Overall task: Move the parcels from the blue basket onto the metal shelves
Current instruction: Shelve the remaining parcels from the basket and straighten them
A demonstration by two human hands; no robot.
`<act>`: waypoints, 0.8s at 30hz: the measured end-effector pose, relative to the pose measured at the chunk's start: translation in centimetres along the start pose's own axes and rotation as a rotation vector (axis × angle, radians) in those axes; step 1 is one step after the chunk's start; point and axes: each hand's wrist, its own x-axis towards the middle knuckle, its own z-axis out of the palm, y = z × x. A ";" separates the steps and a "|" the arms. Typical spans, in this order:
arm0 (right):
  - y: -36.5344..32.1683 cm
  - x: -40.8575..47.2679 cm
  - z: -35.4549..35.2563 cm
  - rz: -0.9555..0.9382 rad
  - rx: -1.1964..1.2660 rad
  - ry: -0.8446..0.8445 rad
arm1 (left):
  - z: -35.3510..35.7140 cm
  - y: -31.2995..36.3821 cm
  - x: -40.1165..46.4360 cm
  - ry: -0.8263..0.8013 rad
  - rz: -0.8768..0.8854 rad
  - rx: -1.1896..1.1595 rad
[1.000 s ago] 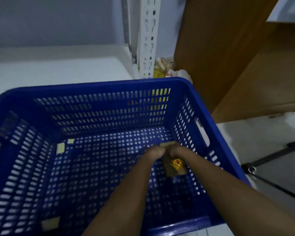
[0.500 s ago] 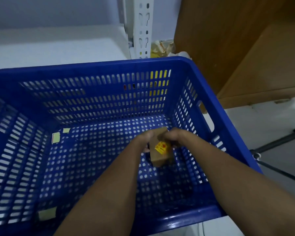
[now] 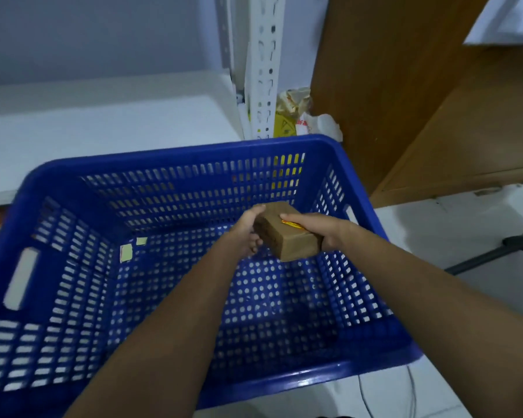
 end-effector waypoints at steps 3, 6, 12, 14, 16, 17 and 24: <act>-4.6 -5.6 0.2 -0.026 0.022 -0.099 | -1.6 5.6 -7.4 -0.006 -0.007 -0.019; -10.3 -12.3 1.0 -0.032 -0.021 -0.147 | -2.7 11.7 -15.7 -0.044 -0.019 -0.019; -24.1 -28.1 1.9 -0.054 -0.136 -0.220 | -2.7 24.0 -32.4 -0.104 0.053 -0.010; -28.9 -33.7 1.9 -0.074 -0.174 -0.217 | -2.3 28.2 -37.9 -0.120 0.097 -0.017; -33.4 -39.5 1.9 -0.092 -0.205 -0.241 | -1.7 32.4 -43.7 -0.121 0.119 -0.011; -35.6 -42.5 1.7 -0.102 -0.215 -0.254 | -1.3 34.7 -46.8 -0.115 0.135 0.014; -48.3 -60.3 2.7 -0.235 -0.330 -0.173 | 4.3 49.3 -67.0 0.069 0.383 0.591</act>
